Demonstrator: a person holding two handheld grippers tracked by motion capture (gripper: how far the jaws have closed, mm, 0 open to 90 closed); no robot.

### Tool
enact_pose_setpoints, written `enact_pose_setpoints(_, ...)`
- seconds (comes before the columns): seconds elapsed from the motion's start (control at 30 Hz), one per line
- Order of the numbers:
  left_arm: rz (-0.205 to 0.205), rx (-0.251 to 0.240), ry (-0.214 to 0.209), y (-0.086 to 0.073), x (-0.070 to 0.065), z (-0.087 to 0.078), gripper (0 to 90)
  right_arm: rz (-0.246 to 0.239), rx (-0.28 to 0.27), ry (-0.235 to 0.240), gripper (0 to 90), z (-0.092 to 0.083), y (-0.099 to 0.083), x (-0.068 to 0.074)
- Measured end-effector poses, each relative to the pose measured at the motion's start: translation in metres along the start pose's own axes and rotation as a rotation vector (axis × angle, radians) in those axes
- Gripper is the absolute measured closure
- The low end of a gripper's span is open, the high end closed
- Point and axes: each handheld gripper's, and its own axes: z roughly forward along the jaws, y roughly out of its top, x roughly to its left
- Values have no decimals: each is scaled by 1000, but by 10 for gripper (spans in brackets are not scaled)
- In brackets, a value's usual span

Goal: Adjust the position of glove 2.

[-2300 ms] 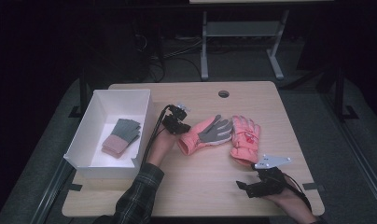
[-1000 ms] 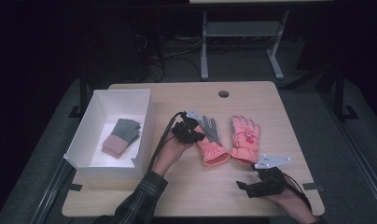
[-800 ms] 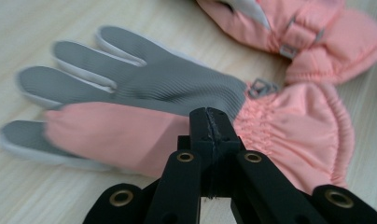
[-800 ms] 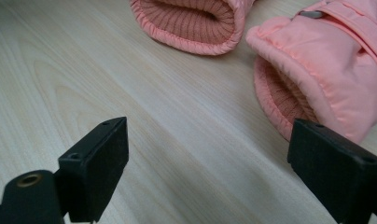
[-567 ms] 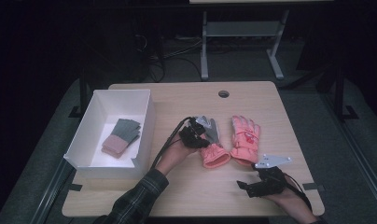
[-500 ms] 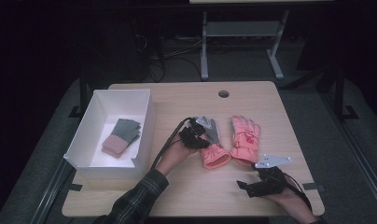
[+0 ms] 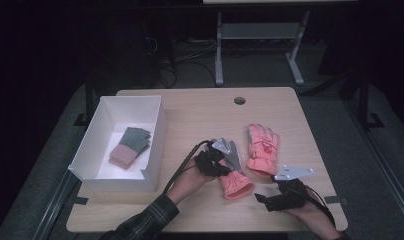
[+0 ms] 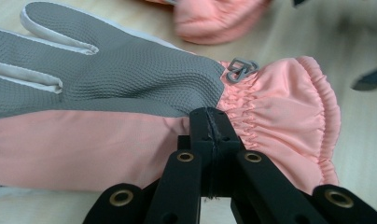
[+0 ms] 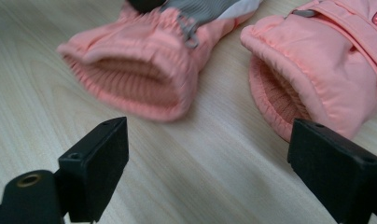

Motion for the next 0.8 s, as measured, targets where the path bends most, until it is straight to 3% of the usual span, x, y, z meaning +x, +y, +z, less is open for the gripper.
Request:
enact_pose_setpoints(0.2, 12, -18, -21, -4, -8, -3, 895, -10, -2, 10, 122, -2, 0, 1)
enact_pose_setpoints(0.33, 15, -58, -12, -7, -6, -19, 887, -13, 5, 22, 99, -2, 1, 3)
enact_pose_setpoints(0.5, 28, -74, 14, -21, -8, -37, 868, 28, -1, 20, 138, -9, 6, 1)
enact_pose_setpoints(0.6, 26, -57, 17, -33, -6, -43, 887, 38, -1, 29, 142, -10, 6, 0)
enact_pose_setpoints(0.67, 12, -51, -3, -41, -7, -42, 895, 38, 3, 27, 142, -9, 7, 1)
enact_pose_setpoints(0.8, 46, -8, -68, -46, -20, -25, 896, 33, 3, 25, 141, -8, 6, 1)
